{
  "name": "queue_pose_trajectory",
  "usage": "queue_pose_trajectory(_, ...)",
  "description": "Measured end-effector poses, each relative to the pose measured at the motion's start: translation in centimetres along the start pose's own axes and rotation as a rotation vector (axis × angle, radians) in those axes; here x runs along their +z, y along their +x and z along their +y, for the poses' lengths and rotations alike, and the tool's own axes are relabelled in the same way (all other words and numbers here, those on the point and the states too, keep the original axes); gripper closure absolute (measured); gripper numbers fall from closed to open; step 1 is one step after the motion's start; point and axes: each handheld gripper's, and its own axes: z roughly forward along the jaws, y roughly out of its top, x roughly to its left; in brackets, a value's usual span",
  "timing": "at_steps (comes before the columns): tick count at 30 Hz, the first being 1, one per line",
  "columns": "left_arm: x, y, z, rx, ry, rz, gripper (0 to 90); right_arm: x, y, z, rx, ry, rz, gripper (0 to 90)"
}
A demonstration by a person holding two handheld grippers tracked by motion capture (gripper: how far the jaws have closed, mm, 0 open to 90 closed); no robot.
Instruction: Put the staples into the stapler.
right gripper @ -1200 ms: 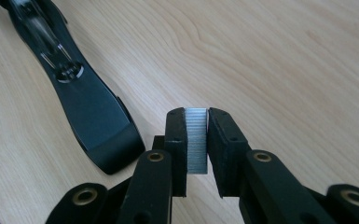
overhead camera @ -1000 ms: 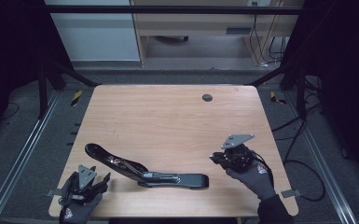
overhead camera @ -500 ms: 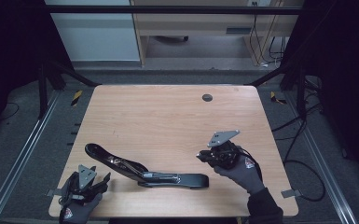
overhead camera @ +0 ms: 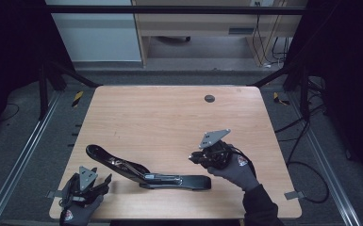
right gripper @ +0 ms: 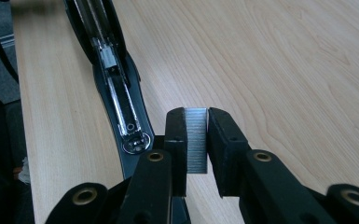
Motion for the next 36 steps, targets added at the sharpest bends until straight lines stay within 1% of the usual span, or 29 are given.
queue_pose_trajectory(7,0.0,0.0,0.0,0.0,-0.001,-0.001,38.6,1.0,0.3,0.6,-0.021,0.007,0.032,78.2)
queue_pose_trajectory(8,0.0,0.0,0.0,0.0,-0.001,-0.001,38.6,1.1,0.4,0.7,-0.025,0.001,0.035,78.2)
queue_pose_trajectory(10,0.0,0.0,0.0,-0.001,-0.001,-0.001,38.6,1.2,0.4,0.8,-0.027,0.006,0.046,78.2)
queue_pose_trajectory(14,0.0,0.0,0.0,0.0,-0.001,-0.001,38.6,1.5,0.6,1.0,-0.034,-0.004,0.062,78.2)
queue_pose_trajectory(20,0.0,0.0,0.0,0.0,-0.001,-0.002,38.6,2.1,0.9,1.5,-0.058,-0.001,0.089,78.2)
queue_pose_trajectory(27,-0.1,0.0,0.0,-0.005,-0.007,-0.003,38.6,2.7,1.1,1.9,-0.071,0.005,0.108,78.2)
queue_pose_trajectory(31,0.0,-0.1,0.1,0.001,-0.004,-0.004,38.6,3.0,1.3,2.3,-0.085,-0.001,0.114,78.2)
queue_pose_trajectory(36,0.0,-0.1,0.1,-0.003,-0.005,-0.004,38.6,3.3,1.5,2.4,-0.089,0.007,0.124,78.2)
